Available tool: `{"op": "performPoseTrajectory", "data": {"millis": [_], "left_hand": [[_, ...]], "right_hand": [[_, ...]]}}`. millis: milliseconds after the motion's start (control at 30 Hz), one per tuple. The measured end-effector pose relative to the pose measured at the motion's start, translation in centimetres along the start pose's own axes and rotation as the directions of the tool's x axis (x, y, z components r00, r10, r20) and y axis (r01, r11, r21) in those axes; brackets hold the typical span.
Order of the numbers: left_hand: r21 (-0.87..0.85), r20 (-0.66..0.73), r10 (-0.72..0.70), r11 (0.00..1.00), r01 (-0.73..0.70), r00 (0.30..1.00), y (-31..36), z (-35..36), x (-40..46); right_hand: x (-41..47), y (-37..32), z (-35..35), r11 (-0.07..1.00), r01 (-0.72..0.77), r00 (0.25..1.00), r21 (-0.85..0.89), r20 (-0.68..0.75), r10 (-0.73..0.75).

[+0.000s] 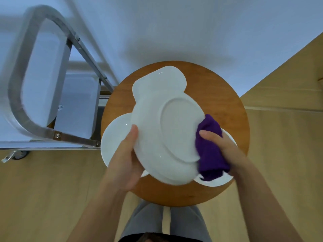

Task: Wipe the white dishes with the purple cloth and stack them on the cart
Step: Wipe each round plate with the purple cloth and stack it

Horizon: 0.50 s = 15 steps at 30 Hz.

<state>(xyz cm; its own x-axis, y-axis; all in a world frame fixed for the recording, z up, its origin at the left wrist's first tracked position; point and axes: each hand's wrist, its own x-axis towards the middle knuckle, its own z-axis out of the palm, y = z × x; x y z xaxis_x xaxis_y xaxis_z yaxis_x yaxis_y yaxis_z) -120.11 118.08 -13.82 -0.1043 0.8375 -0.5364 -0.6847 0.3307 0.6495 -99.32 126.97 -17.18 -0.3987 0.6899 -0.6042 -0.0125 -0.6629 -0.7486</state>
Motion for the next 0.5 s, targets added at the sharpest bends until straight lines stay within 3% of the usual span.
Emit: {"op": "performPoseTrajectory", "data": {"millis": [67, 133, 200, 400, 500], "left_hand": [[-0.010, 0.115, -0.157, 0.987, 0.159, 0.981, 0.9, -1.2, 0.2], [-0.005, 0.075, -0.282, 0.959, 0.284, 0.956, 1.0, -1.8, 0.5], [-0.004, 0.016, -0.320, 0.947, 0.320, 0.947, 0.6, -1.8, 0.6], [-0.042, -0.112, -0.130, 0.991, 0.126, 0.985, -0.4, 0.3, 1.1], [-0.009, -0.176, -0.056, 0.998, 0.056, 0.983, -1.4, 1.2, 1.3]], "right_hand": [[0.3, -1.1, -1.5, 0.975, 0.008, 0.994, -0.222, 0.105, 0.016], [0.7, -1.7, -2.0, 0.944, -0.001, 0.992, -0.329, 0.121, 0.043], [0.9, -1.9, -1.9, 0.946, 0.017, 0.998, -0.324, 0.067, 0.005], [-0.1, 1.2, 0.5, 0.988, 0.018, 0.994, -0.157, -0.101, -0.034], [-0.5, 2.8, 2.8, 0.986, 0.048, 0.972, -0.160, -0.222, -0.083]]}}
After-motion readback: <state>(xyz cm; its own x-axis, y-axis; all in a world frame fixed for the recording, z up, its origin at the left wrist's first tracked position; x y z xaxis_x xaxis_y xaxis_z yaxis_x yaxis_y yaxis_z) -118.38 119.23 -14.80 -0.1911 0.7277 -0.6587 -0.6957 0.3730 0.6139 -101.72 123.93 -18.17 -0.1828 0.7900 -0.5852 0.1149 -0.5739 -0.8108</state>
